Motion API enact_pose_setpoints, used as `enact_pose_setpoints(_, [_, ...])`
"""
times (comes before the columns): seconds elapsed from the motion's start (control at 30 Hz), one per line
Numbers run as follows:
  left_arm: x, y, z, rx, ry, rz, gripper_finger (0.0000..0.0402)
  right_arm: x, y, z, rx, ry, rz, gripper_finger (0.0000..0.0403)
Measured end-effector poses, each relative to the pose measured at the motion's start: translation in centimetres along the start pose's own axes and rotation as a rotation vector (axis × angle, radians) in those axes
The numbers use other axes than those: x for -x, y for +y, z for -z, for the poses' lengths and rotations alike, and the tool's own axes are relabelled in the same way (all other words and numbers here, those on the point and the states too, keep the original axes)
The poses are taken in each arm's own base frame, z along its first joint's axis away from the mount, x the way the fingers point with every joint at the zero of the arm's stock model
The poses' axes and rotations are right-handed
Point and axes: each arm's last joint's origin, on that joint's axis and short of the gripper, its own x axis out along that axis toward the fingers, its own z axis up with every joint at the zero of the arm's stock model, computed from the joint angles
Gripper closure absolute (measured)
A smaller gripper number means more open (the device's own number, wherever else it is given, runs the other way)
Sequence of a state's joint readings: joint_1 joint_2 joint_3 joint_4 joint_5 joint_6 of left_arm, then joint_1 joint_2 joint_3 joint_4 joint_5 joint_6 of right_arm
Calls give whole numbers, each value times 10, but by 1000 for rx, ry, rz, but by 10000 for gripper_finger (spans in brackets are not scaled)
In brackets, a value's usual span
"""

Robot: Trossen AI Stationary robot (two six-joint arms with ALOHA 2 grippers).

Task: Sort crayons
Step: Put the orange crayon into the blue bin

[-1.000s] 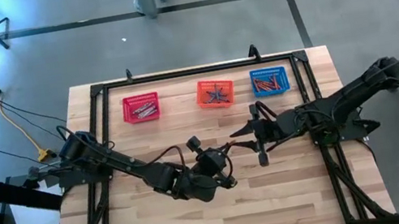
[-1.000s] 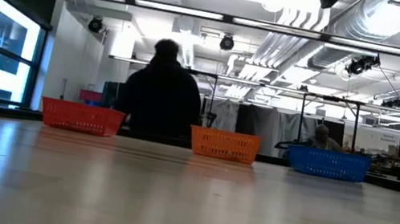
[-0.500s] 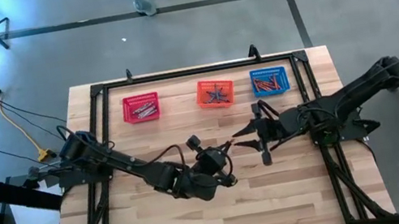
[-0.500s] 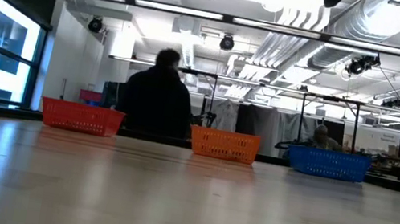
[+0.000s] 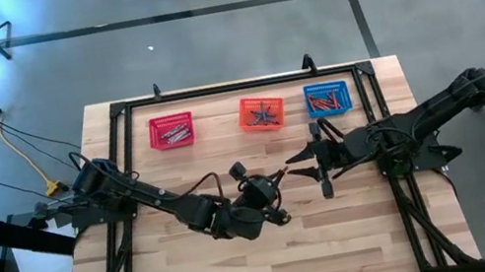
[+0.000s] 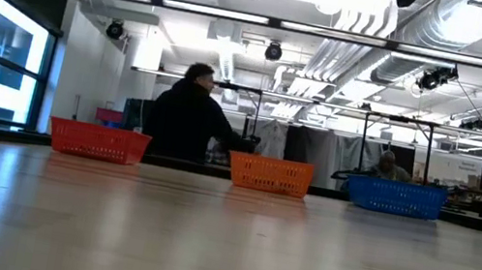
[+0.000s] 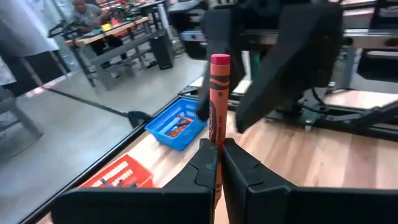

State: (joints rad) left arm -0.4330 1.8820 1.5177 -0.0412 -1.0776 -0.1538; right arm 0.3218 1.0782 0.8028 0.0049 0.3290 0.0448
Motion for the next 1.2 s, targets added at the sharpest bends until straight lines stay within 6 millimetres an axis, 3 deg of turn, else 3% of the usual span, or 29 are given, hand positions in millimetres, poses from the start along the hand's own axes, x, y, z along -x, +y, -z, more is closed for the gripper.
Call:
enact_pose_setpoints(0.7, [-12, 4, -5, 31, -4, 72, 402, -3, 2, -7, -5, -77, -14, 298])
enact_pose_setpoints(0.8, [-12, 4, -5, 31, -3, 73, 402, -4, 2, -6, -5, -73, -14, 319])
enact_pose_setpoints(0.97, [-12, 4, -4, 29, 0, 93, 402, -5, 2, -5, 0, -66, -10, 388])
enact_pose_setpoints(1.2, [-13, 3, -4, 15, 6, 126, 387, -5, 2, -4, -1, -58, -15, 396])
